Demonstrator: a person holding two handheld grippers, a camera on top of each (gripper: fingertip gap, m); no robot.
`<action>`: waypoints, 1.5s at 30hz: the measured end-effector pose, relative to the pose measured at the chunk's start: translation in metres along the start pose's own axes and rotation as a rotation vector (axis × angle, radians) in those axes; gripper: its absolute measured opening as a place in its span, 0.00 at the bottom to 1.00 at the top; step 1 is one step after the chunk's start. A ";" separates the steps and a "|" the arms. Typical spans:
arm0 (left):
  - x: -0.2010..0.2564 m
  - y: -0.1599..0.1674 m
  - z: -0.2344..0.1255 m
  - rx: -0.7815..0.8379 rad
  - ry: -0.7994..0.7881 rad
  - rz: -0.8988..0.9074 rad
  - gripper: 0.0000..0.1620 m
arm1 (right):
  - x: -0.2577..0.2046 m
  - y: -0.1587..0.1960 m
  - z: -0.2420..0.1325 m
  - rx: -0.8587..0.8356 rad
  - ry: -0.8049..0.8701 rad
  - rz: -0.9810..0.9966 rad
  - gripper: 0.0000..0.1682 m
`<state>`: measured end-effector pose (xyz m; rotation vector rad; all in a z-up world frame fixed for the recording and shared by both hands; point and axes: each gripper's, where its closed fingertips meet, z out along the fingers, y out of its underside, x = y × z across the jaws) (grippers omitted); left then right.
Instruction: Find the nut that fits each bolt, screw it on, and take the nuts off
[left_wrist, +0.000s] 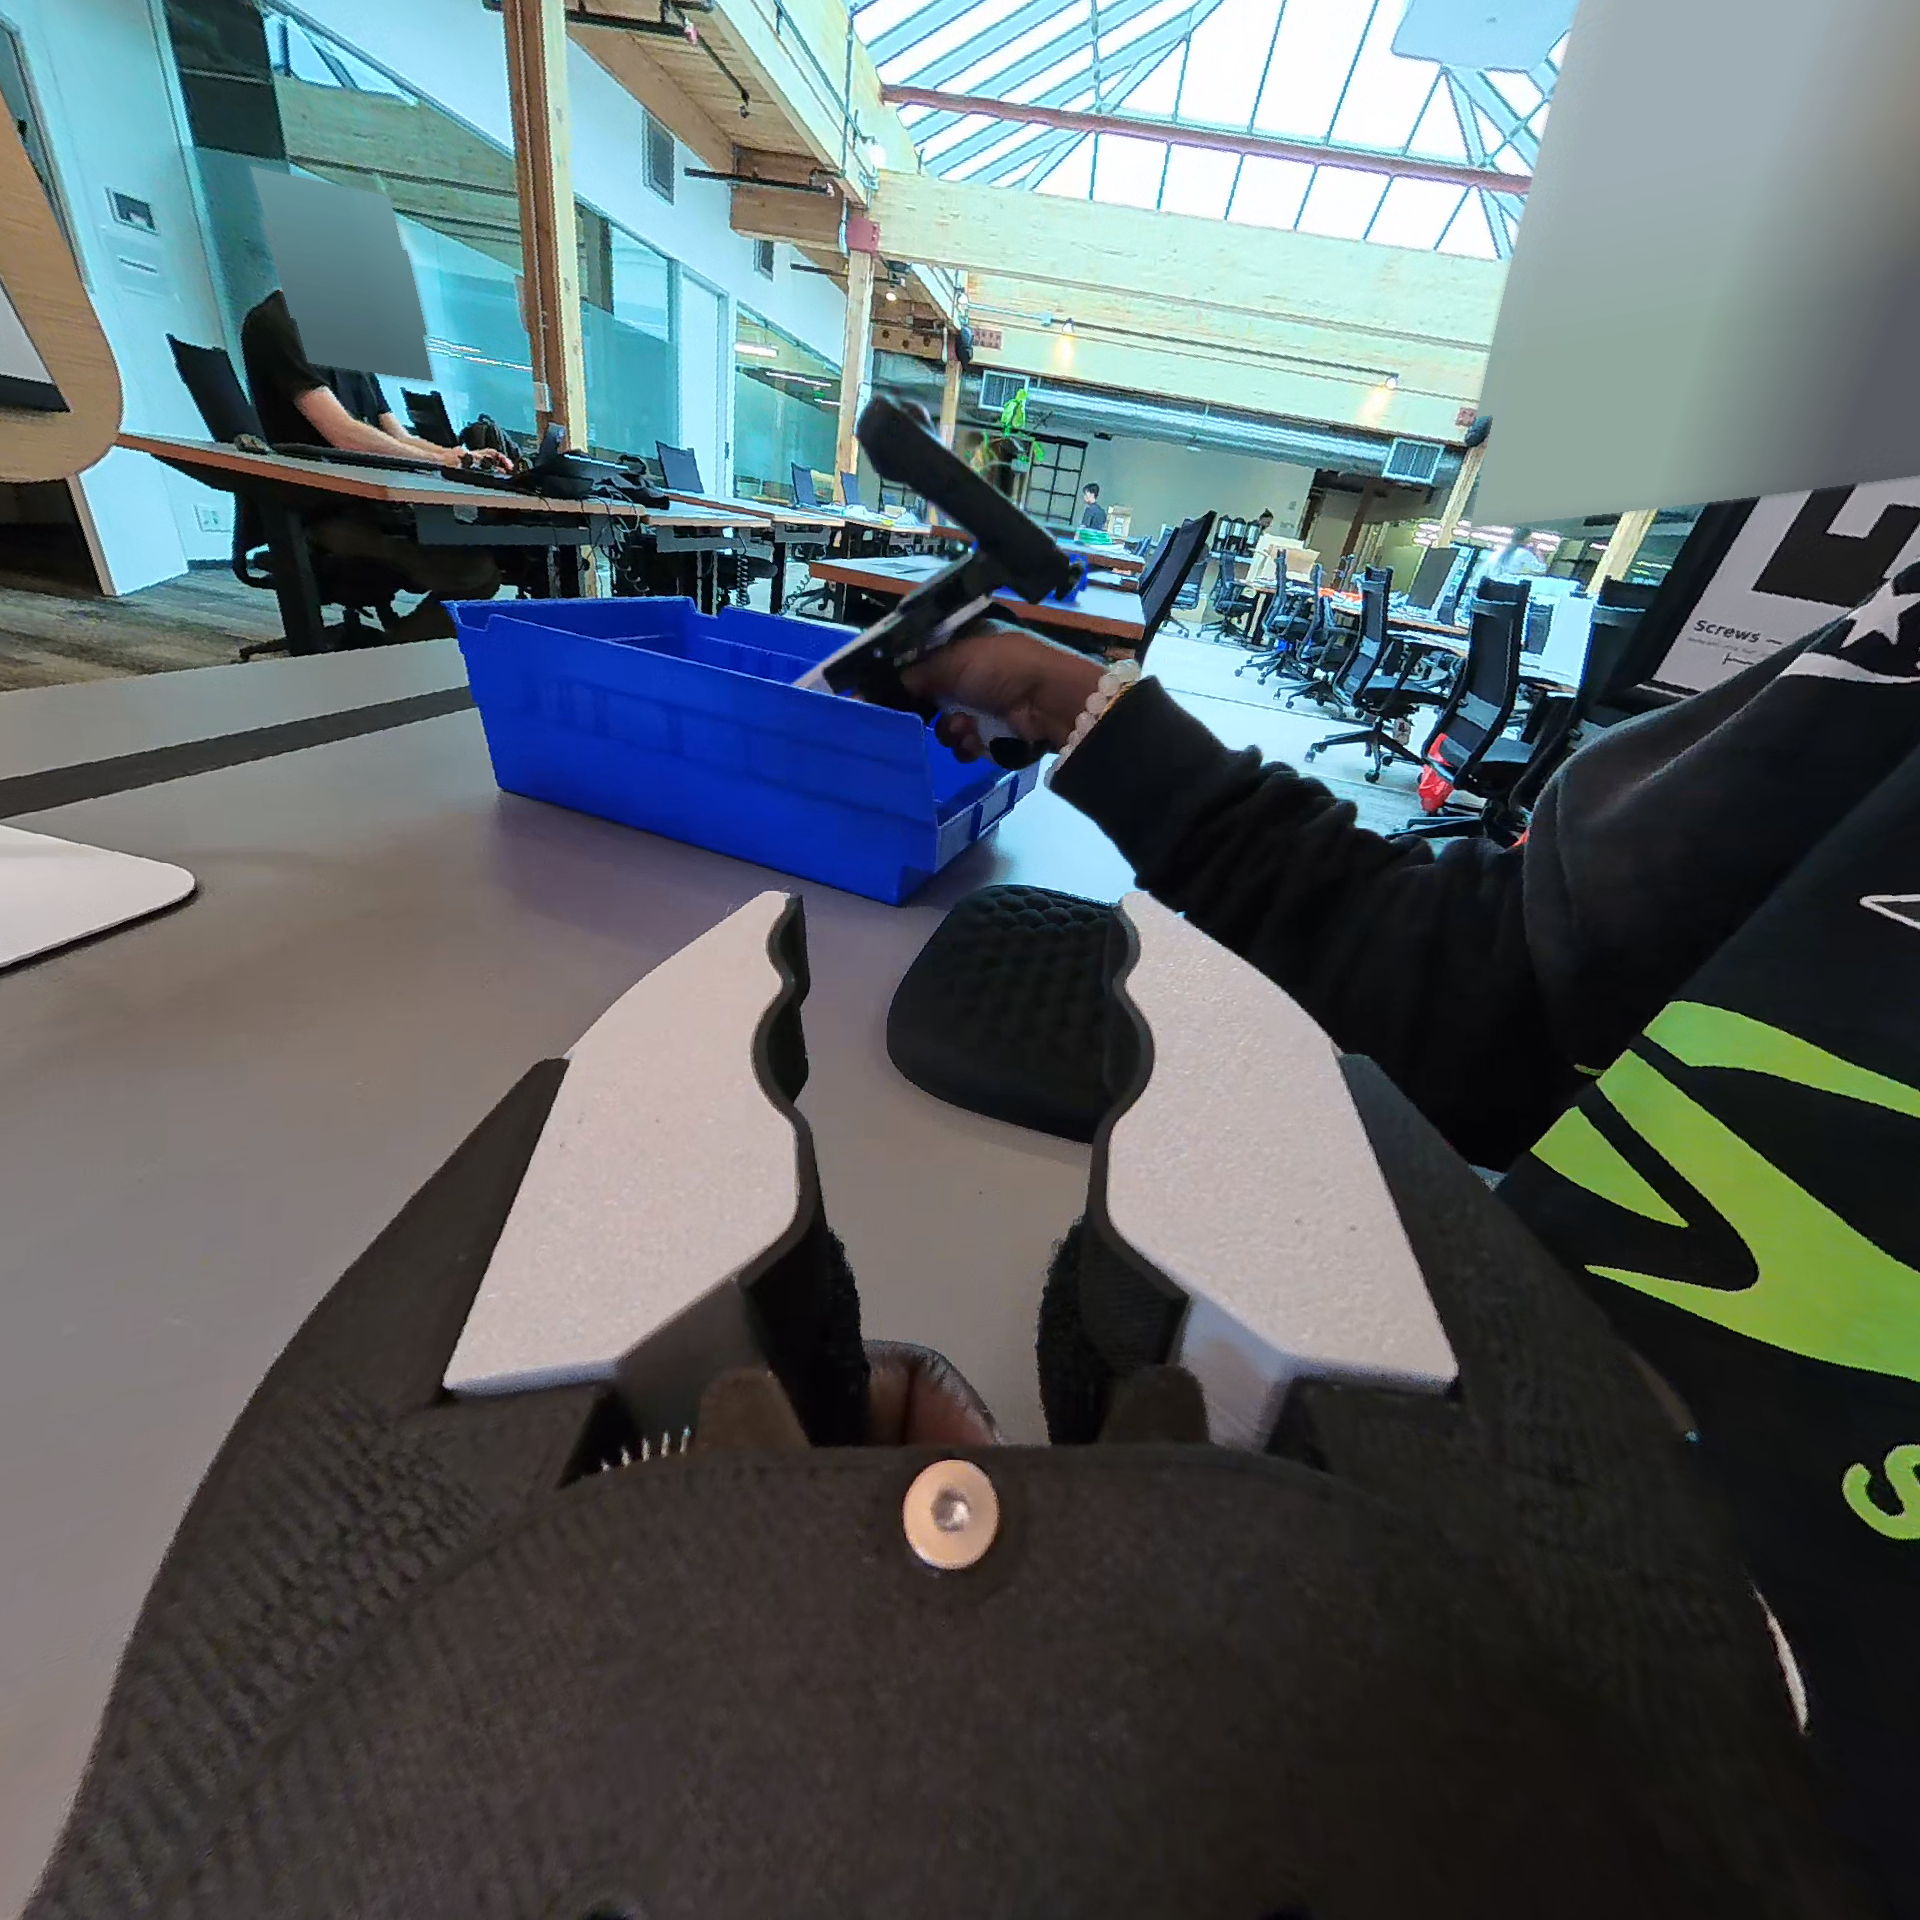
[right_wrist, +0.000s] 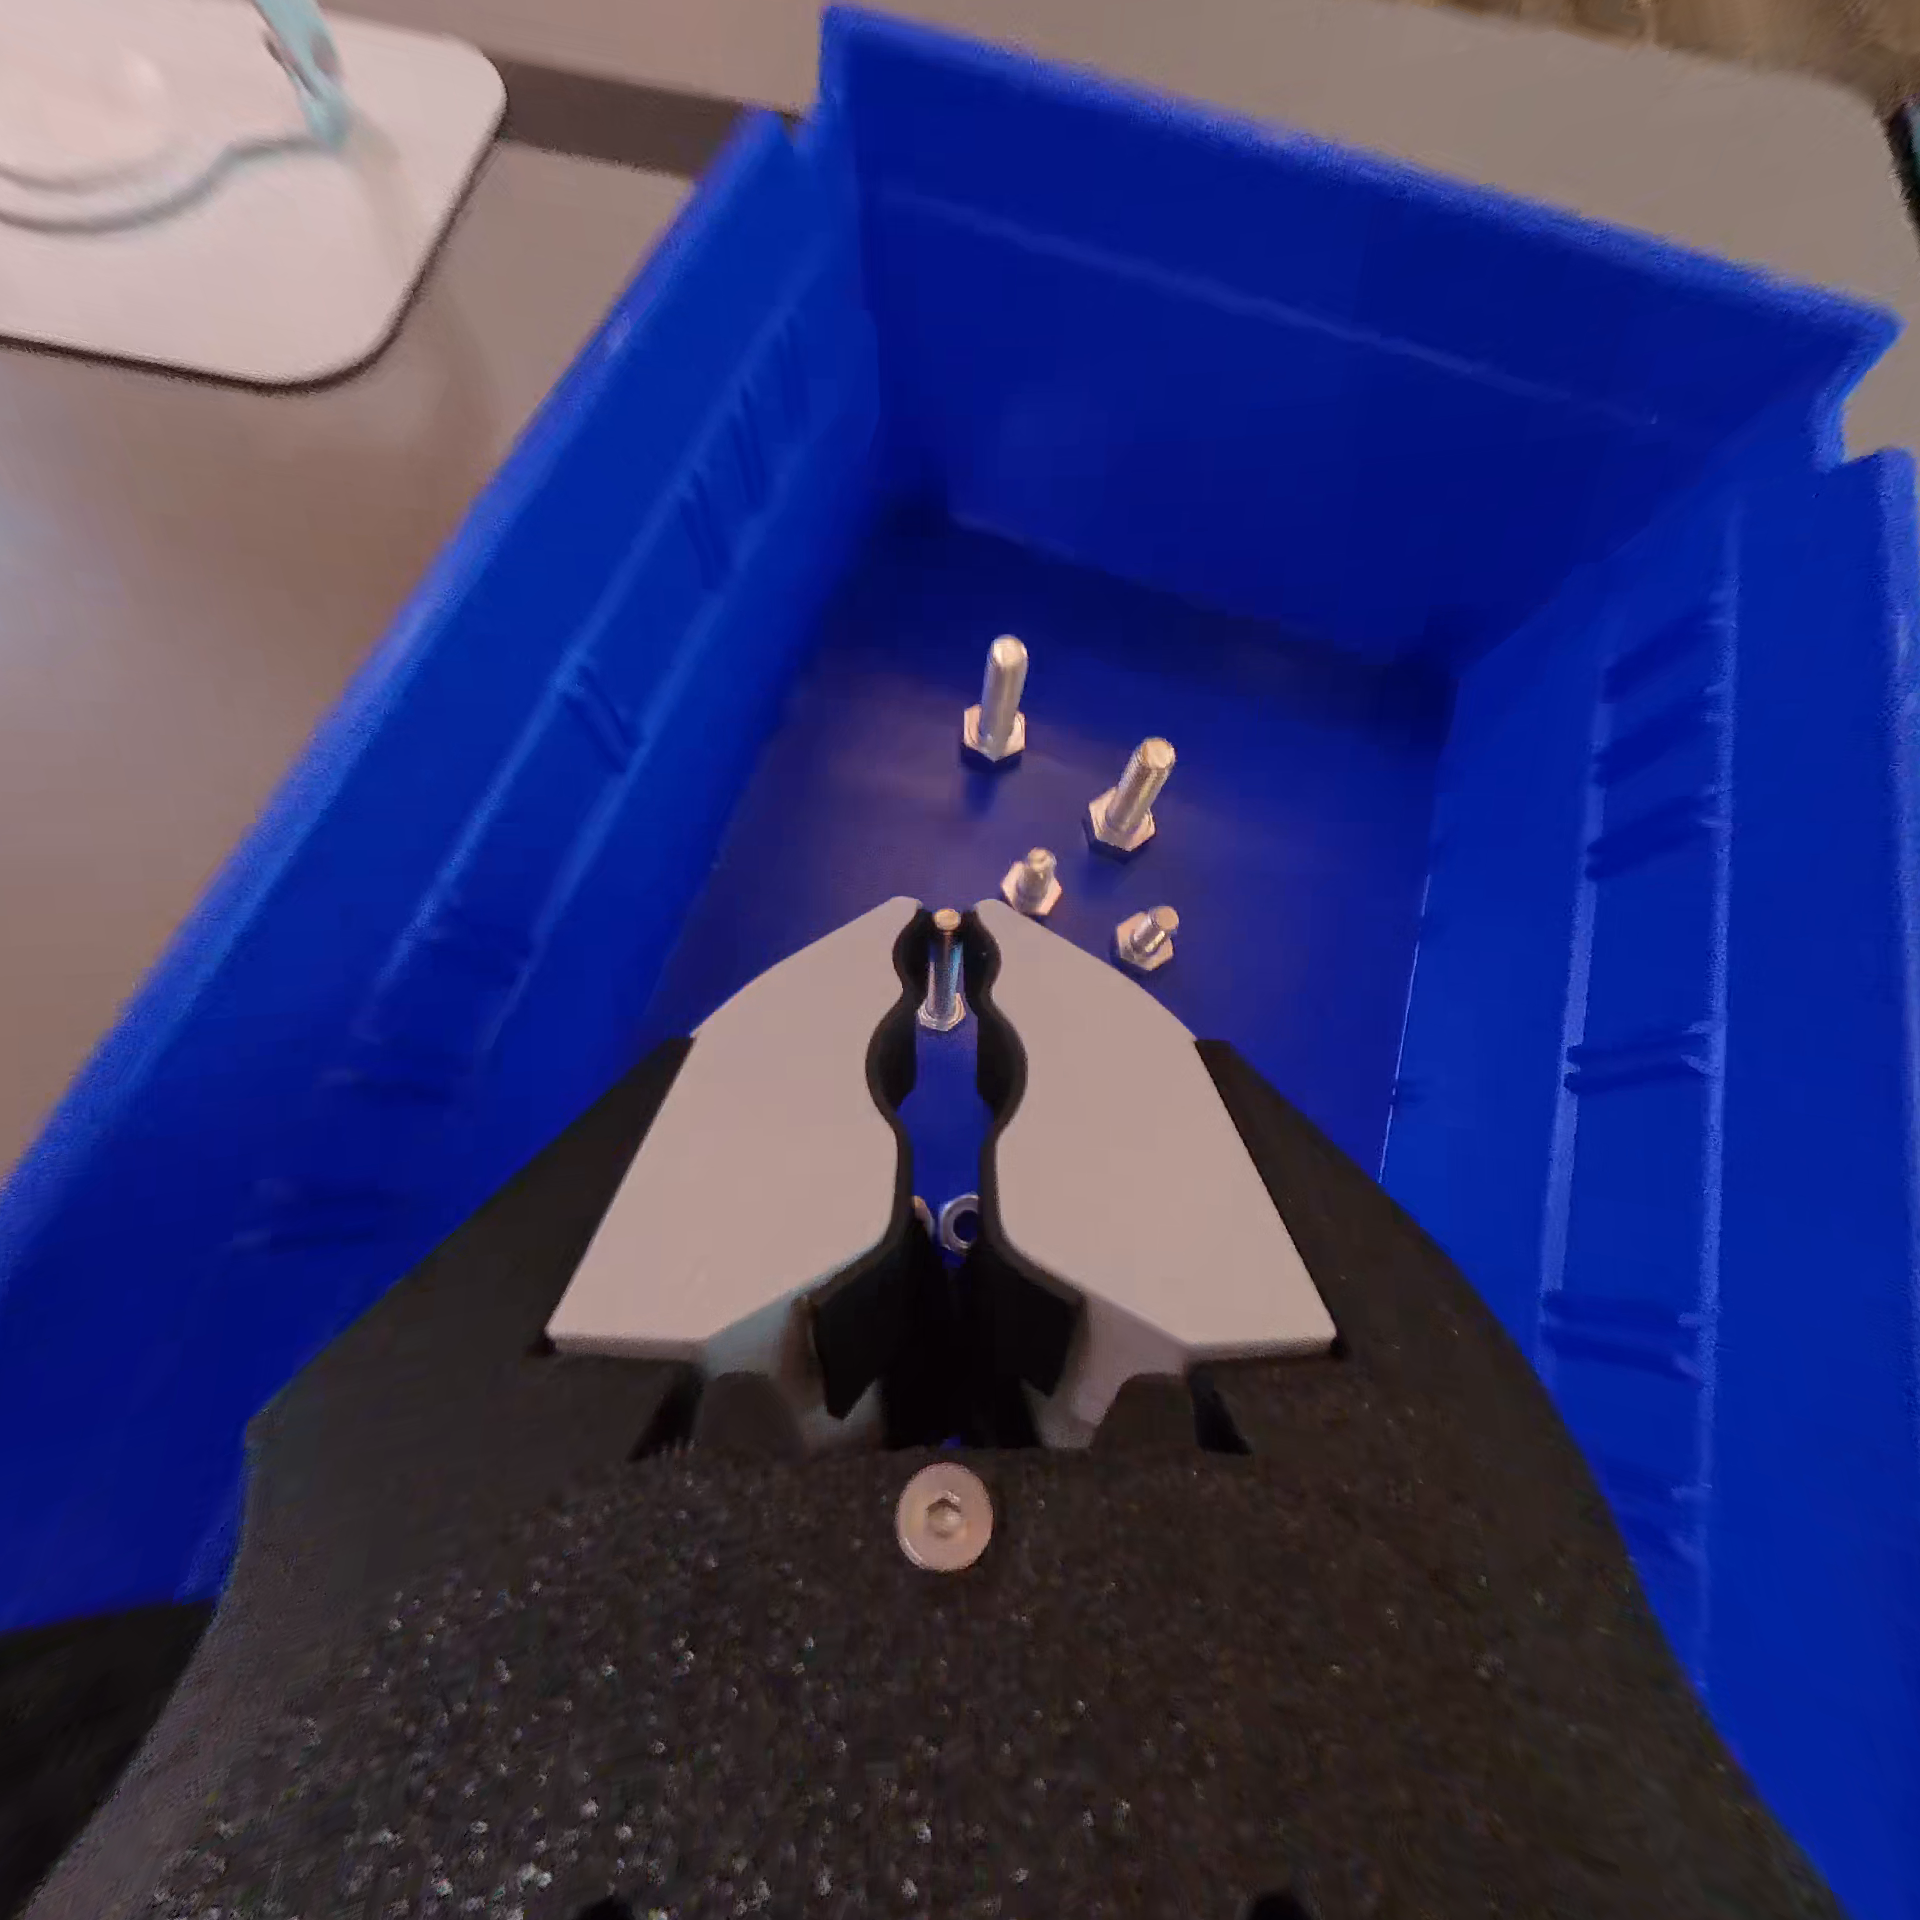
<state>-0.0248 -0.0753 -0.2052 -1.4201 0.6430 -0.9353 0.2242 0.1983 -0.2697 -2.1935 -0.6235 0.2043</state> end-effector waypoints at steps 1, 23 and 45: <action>0.000 0.000 0.000 0.000 0.000 -0.002 0.34 | 0.003 0.003 0.002 -0.017 0.012 -0.003 0.04; 0.000 -0.001 -0.001 0.001 -0.009 0.008 0.33 | -0.008 -0.020 -0.013 0.124 0.008 0.003 0.14; -0.175 -0.099 -0.220 -0.263 -0.931 -0.034 0.31 | -0.116 -0.104 -0.167 0.898 -0.243 -0.085 0.26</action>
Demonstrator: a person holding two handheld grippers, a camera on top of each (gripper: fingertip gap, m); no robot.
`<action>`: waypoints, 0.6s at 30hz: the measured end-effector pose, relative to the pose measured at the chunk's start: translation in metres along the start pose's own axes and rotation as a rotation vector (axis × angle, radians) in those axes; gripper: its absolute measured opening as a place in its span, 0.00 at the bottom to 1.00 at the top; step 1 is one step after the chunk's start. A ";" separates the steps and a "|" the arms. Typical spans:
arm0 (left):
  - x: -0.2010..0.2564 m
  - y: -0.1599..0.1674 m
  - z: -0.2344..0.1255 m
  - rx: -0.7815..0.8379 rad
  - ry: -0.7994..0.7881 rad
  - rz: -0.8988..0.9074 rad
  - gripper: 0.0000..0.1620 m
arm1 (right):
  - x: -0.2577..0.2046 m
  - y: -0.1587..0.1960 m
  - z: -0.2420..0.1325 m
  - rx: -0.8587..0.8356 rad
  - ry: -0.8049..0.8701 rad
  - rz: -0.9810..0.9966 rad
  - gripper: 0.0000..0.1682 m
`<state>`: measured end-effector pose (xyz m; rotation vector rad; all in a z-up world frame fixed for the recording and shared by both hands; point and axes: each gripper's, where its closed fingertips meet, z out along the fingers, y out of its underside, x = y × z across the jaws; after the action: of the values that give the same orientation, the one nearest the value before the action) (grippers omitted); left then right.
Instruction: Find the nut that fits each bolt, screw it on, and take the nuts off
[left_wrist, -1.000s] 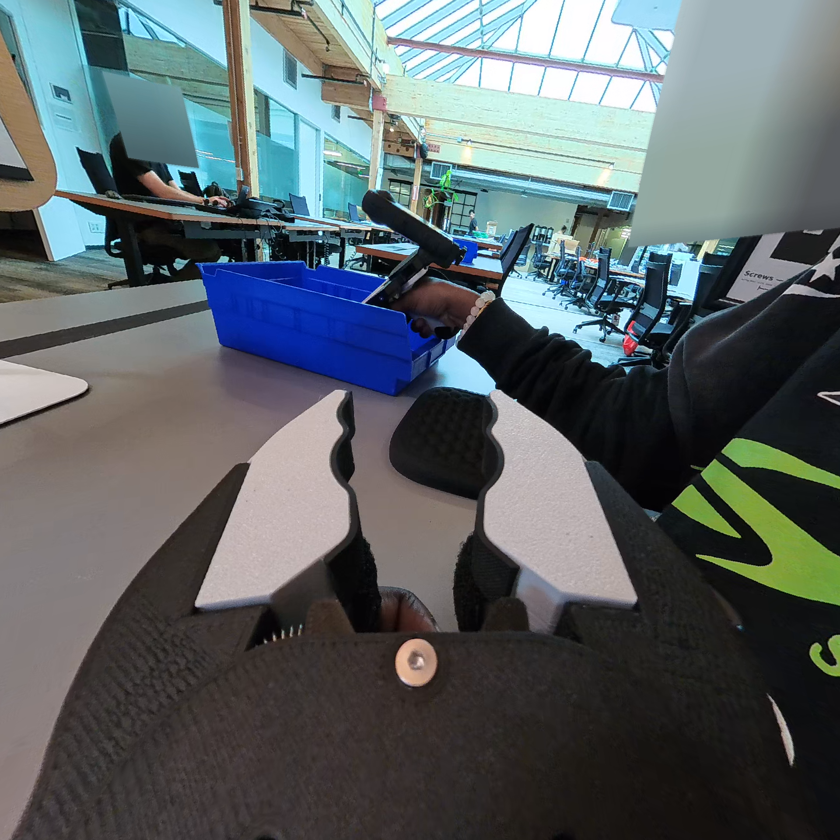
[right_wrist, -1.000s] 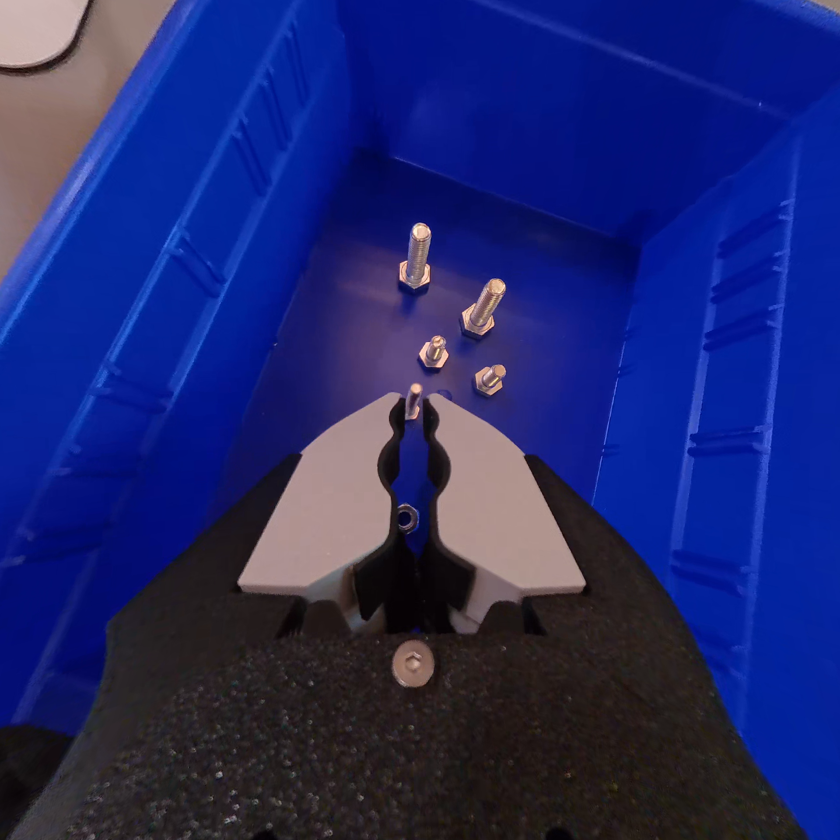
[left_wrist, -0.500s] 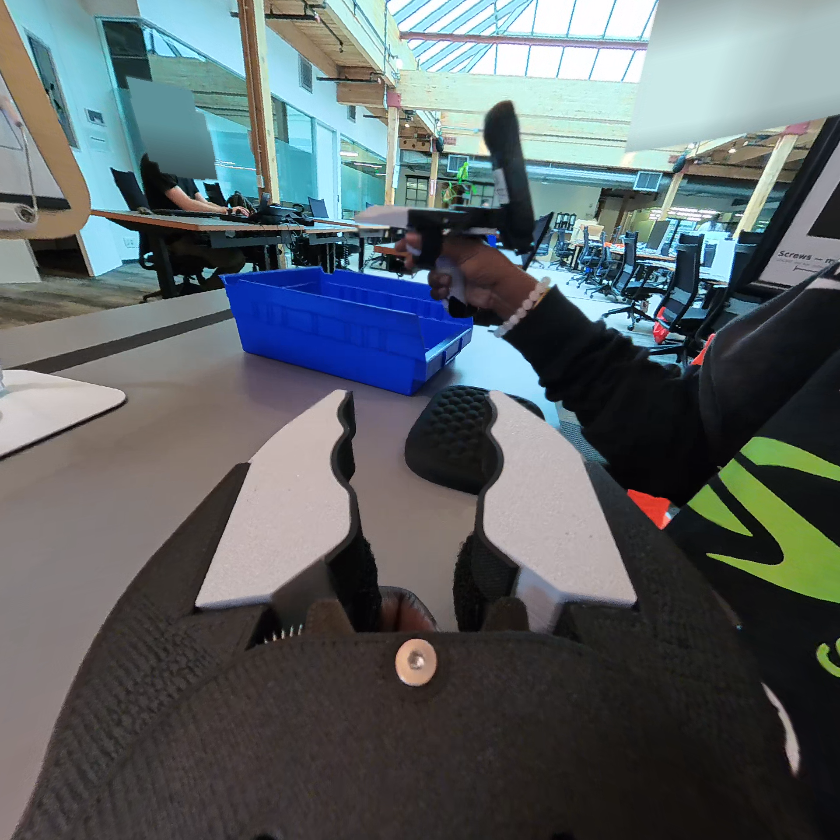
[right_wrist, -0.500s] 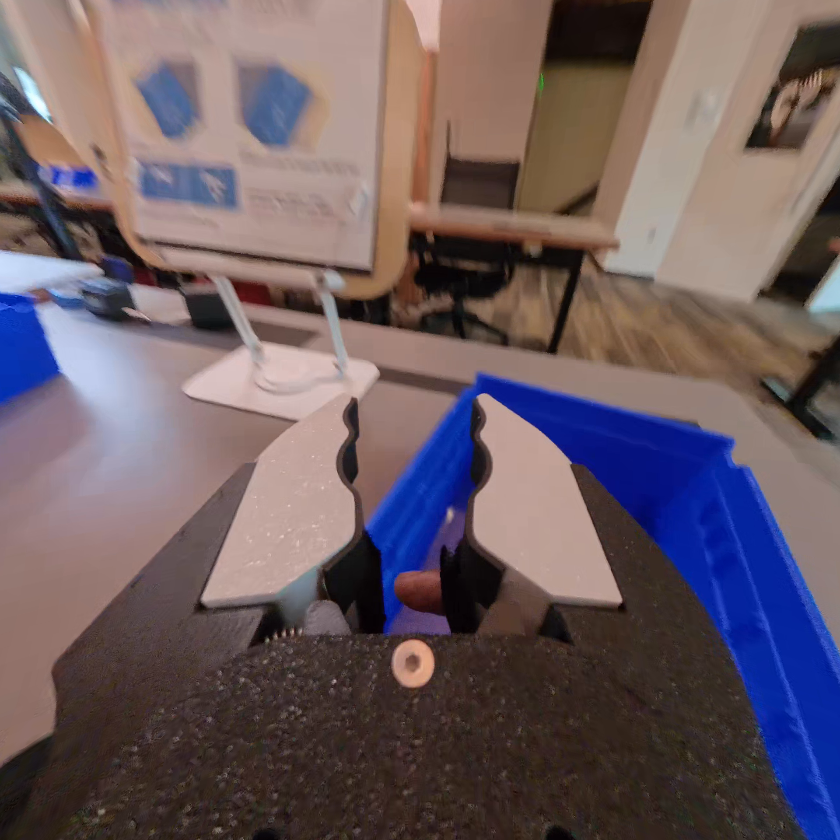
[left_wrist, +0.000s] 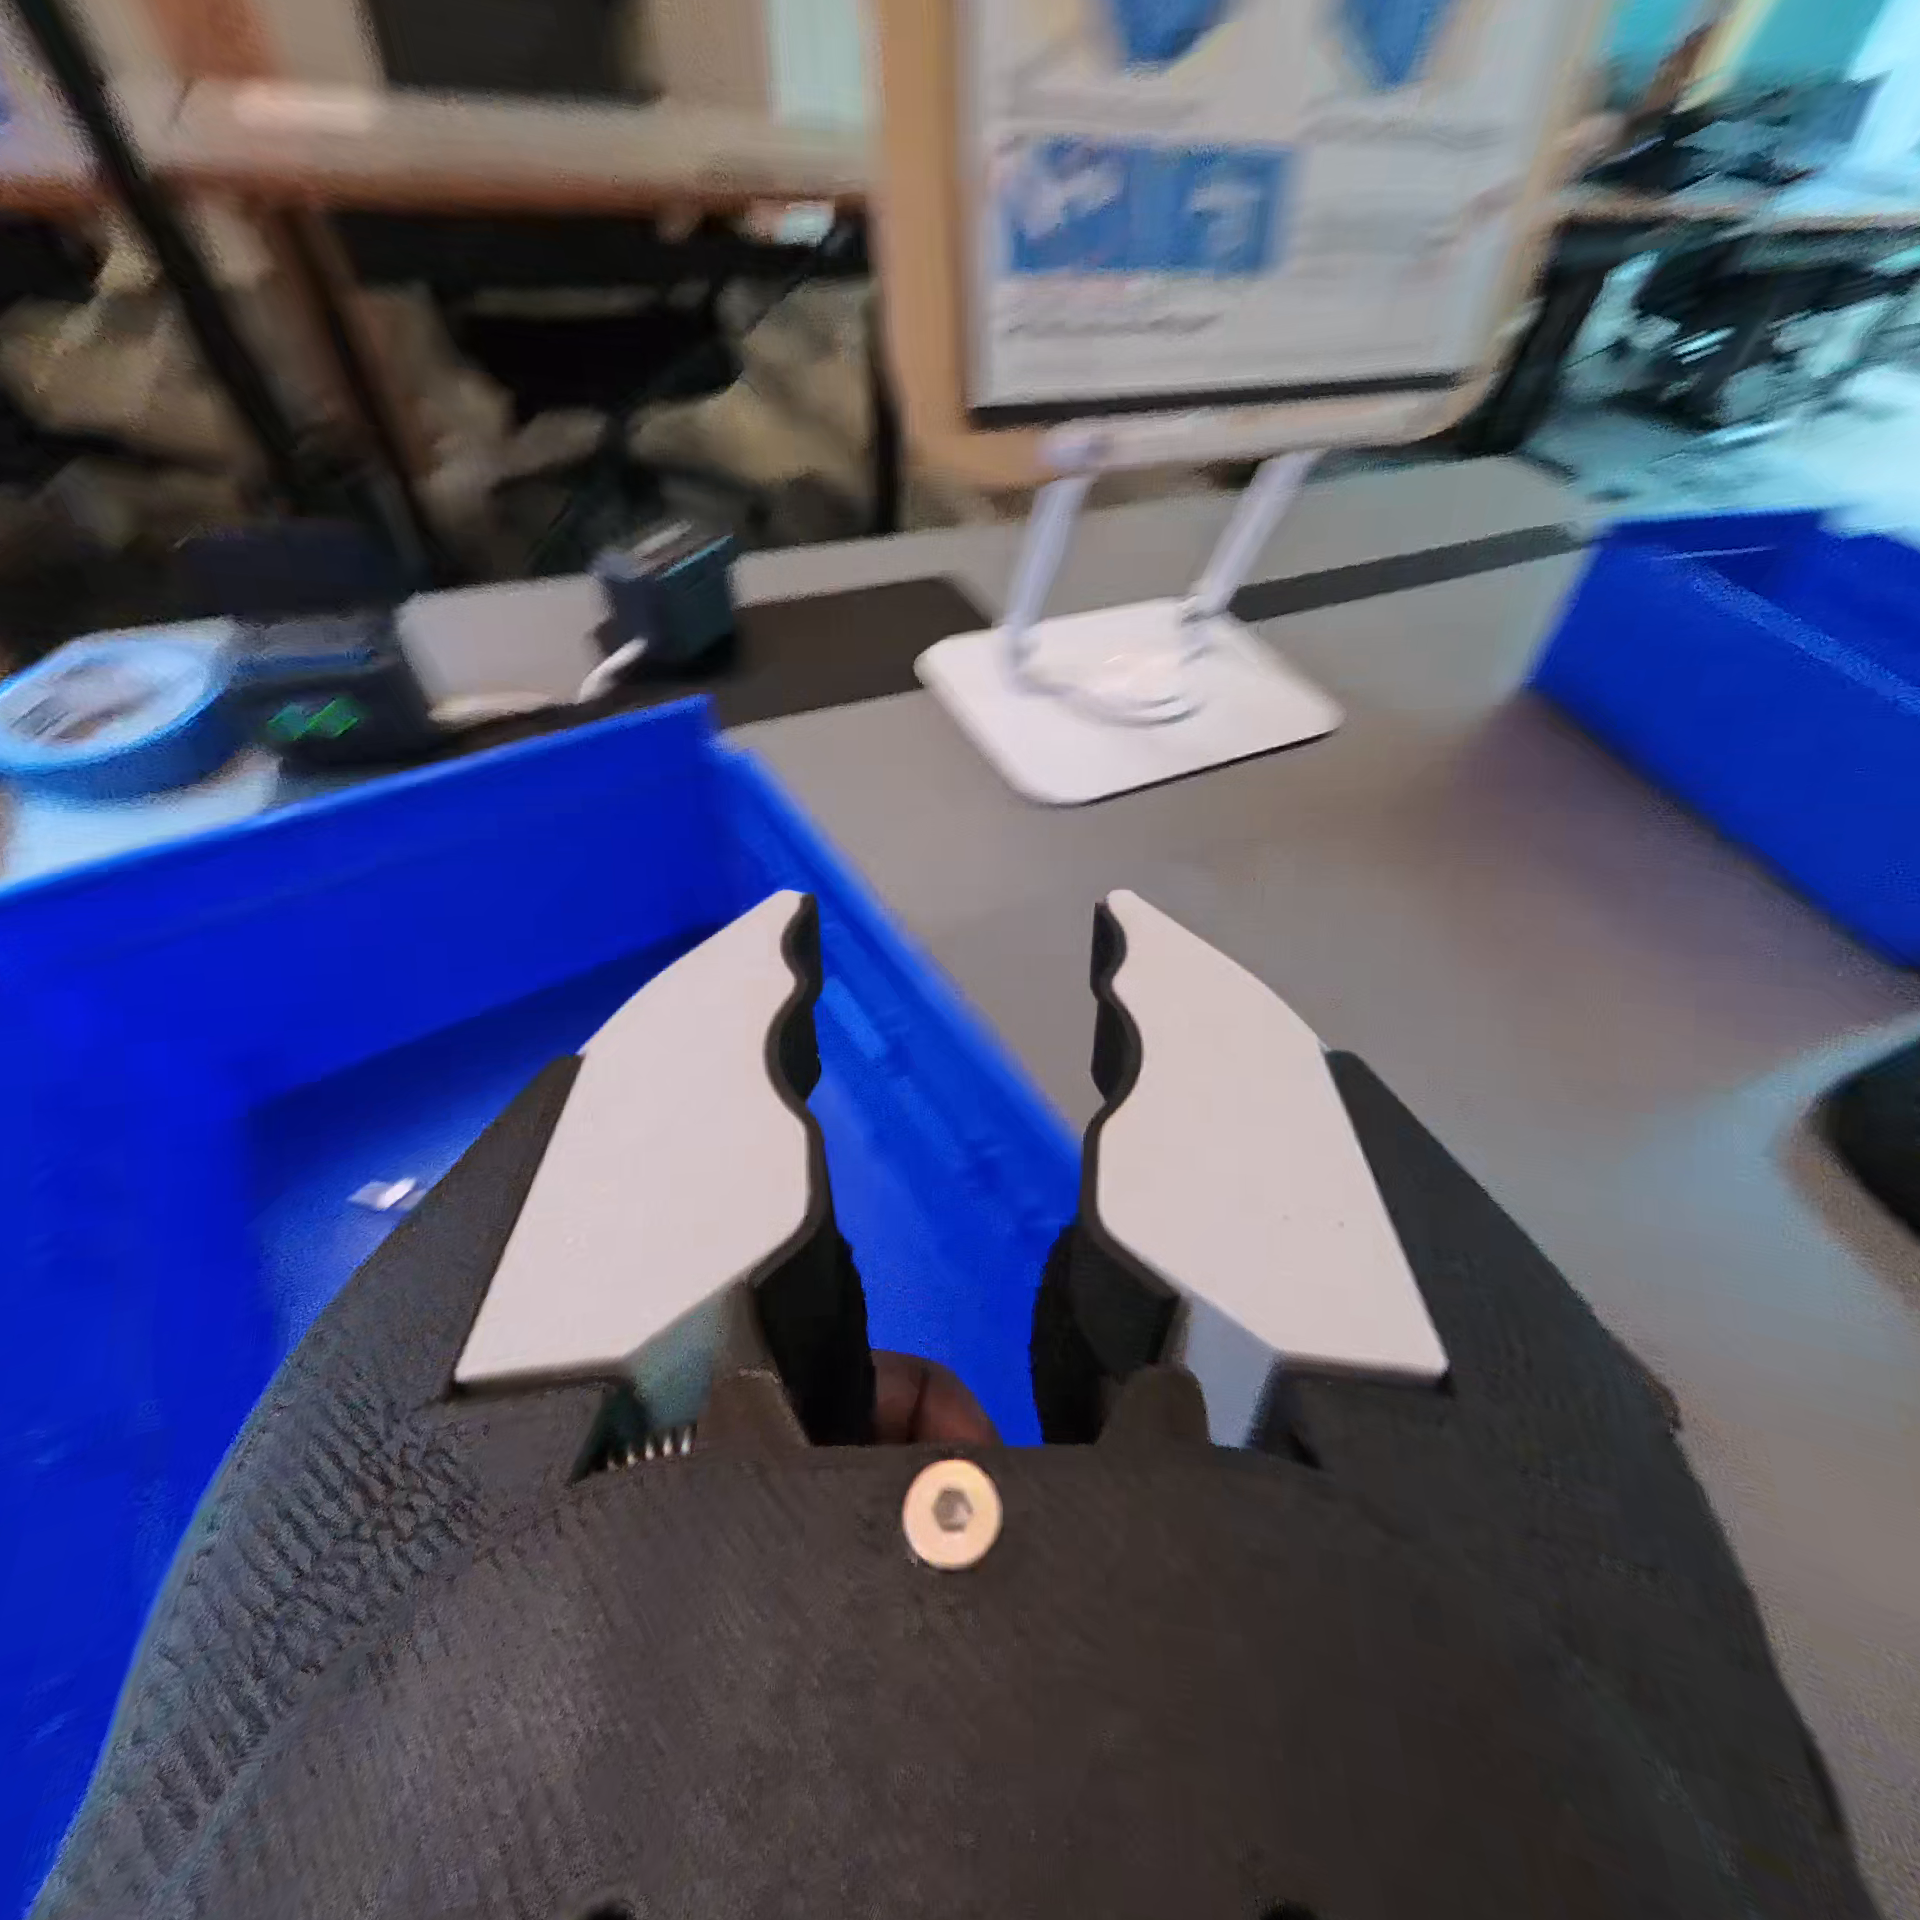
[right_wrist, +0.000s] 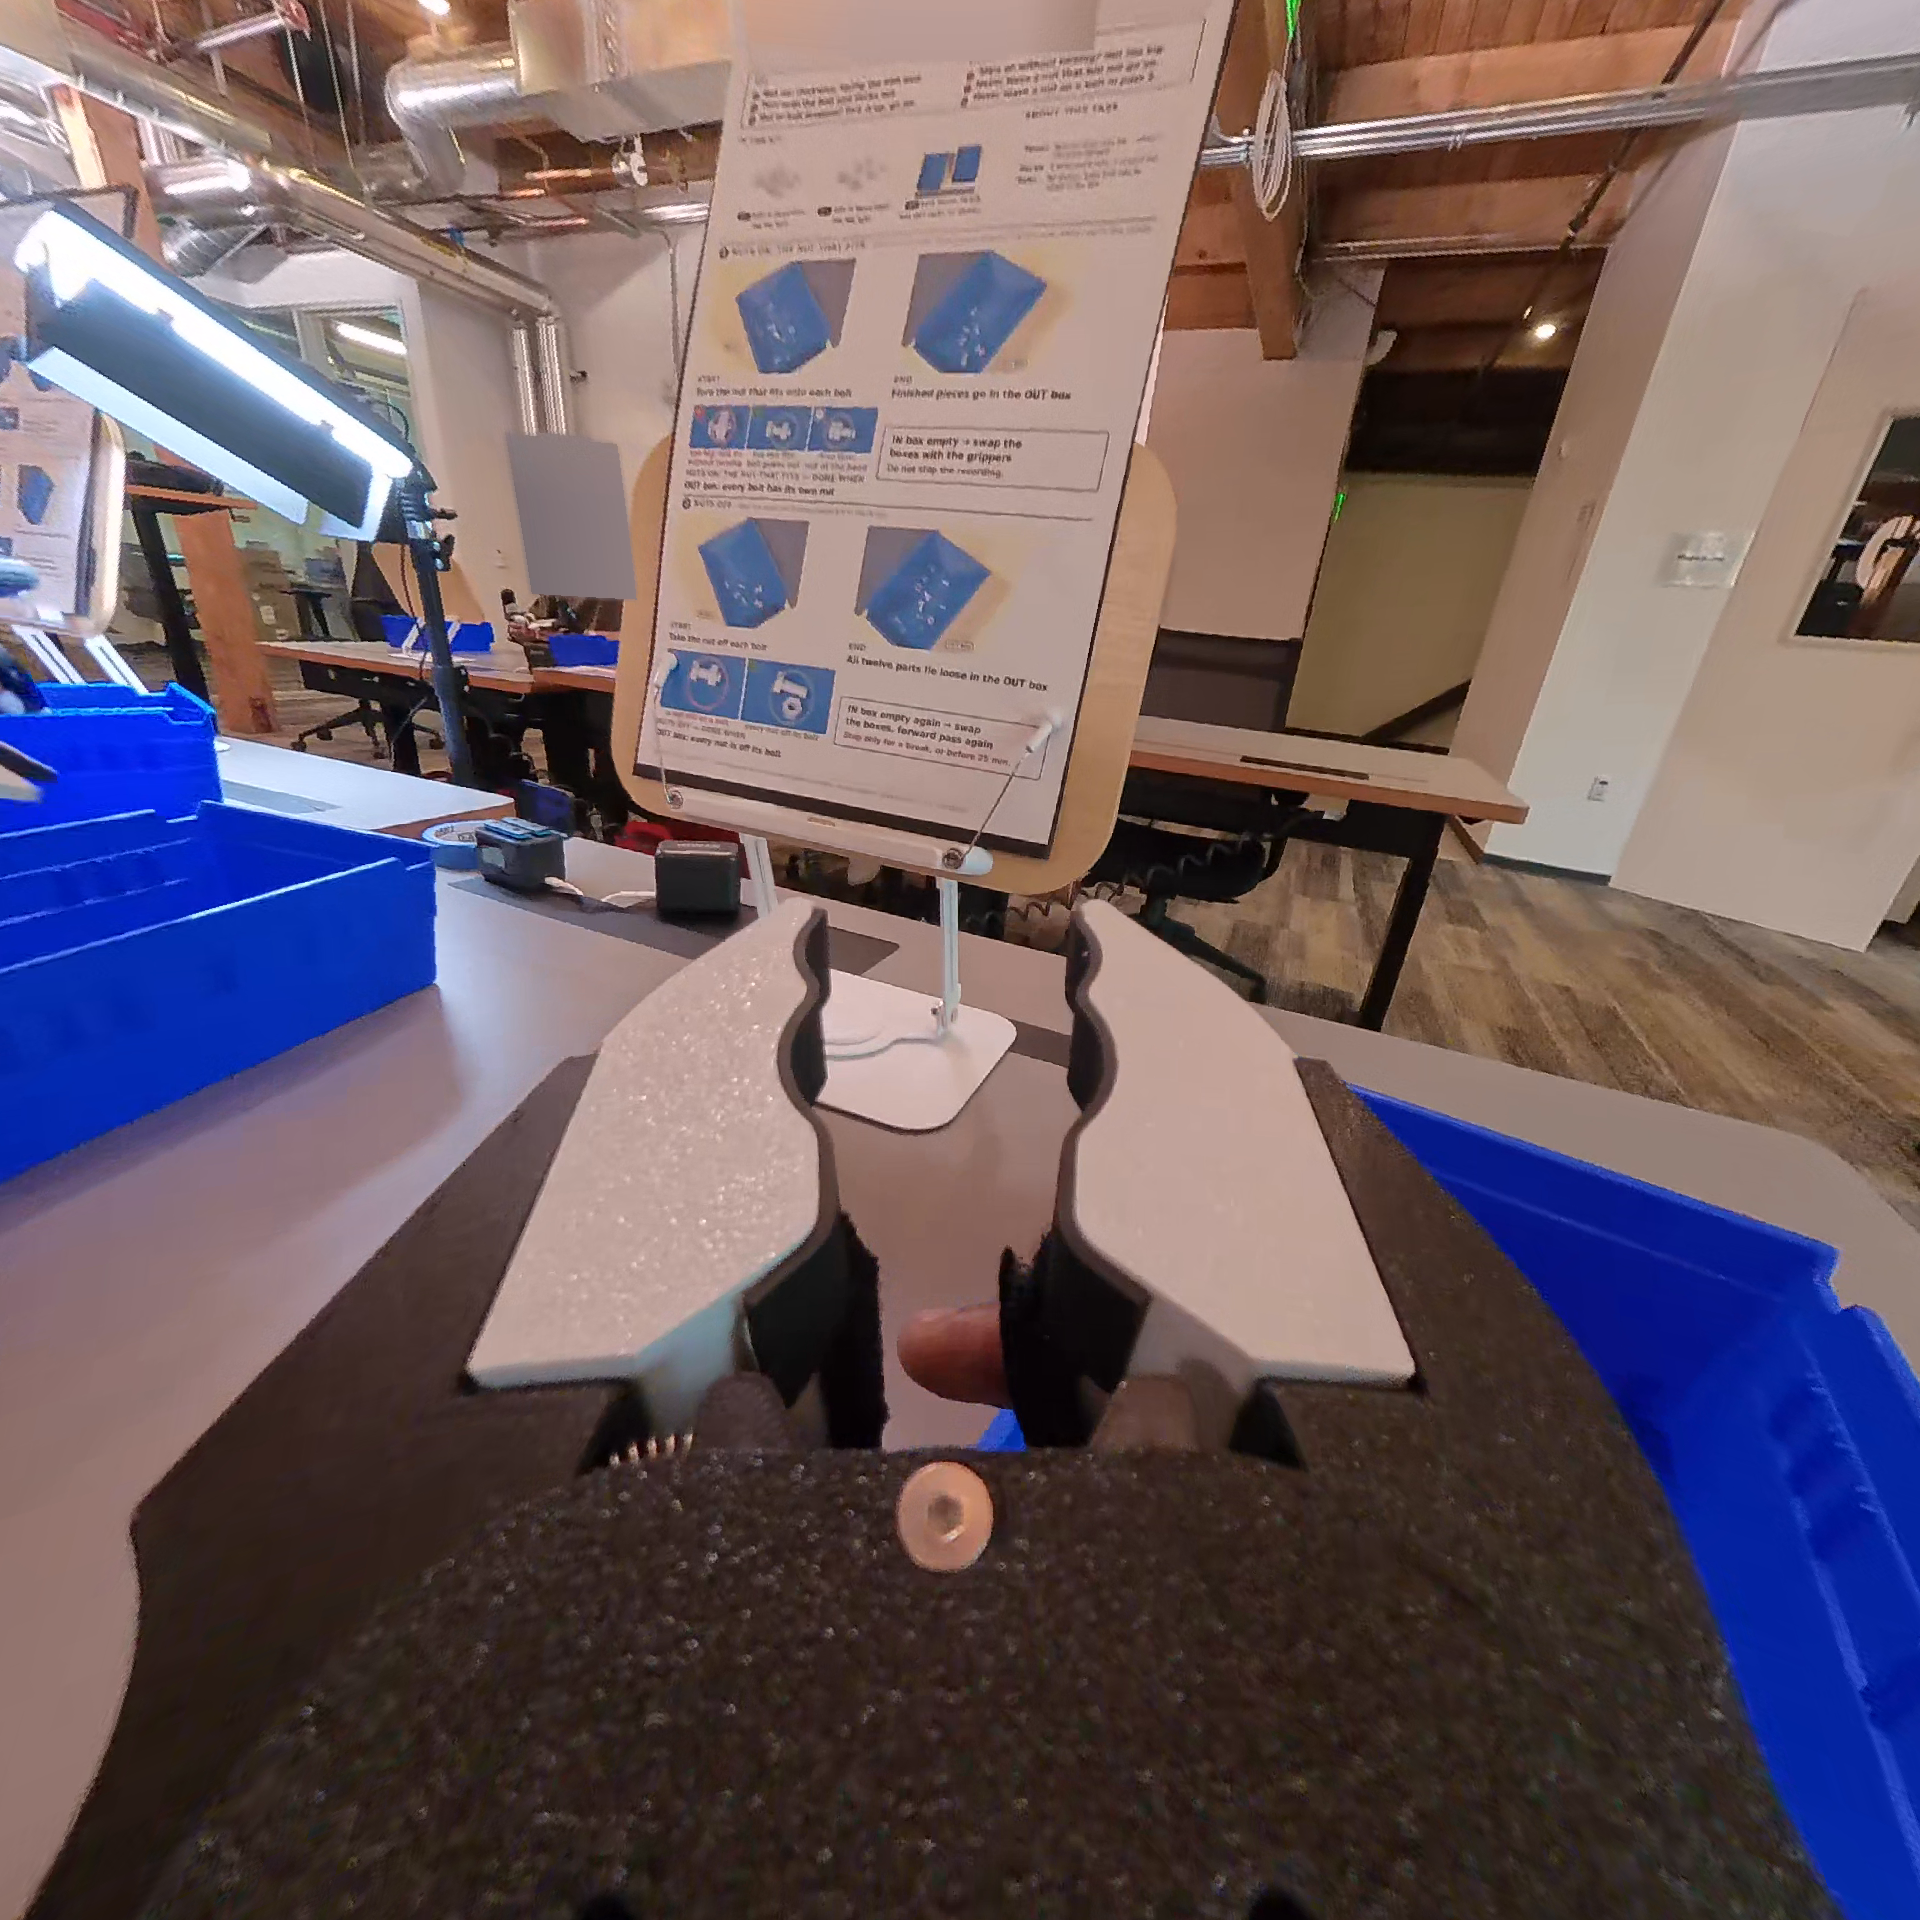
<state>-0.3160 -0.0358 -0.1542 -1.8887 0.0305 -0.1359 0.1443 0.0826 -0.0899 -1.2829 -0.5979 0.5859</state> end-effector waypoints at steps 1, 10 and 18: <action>-0.022 0.006 0.004 -0.058 -0.055 -0.024 0.31 | -0.001 -0.002 -0.001 0.006 -0.002 -0.002 0.26; -0.144 0.089 0.037 -0.484 -0.410 -0.188 0.31 | 0.002 -0.021 -0.013 0.057 0.017 -0.022 0.25; -0.173 0.132 0.047 -0.636 -0.494 -0.304 0.26 | 0.007 -0.028 -0.021 0.088 0.026 -0.009 0.25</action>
<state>-0.4761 -0.0177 -0.3073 -2.5032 -0.6163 0.1573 0.1658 0.0671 -0.0653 -1.2024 -0.5503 0.5811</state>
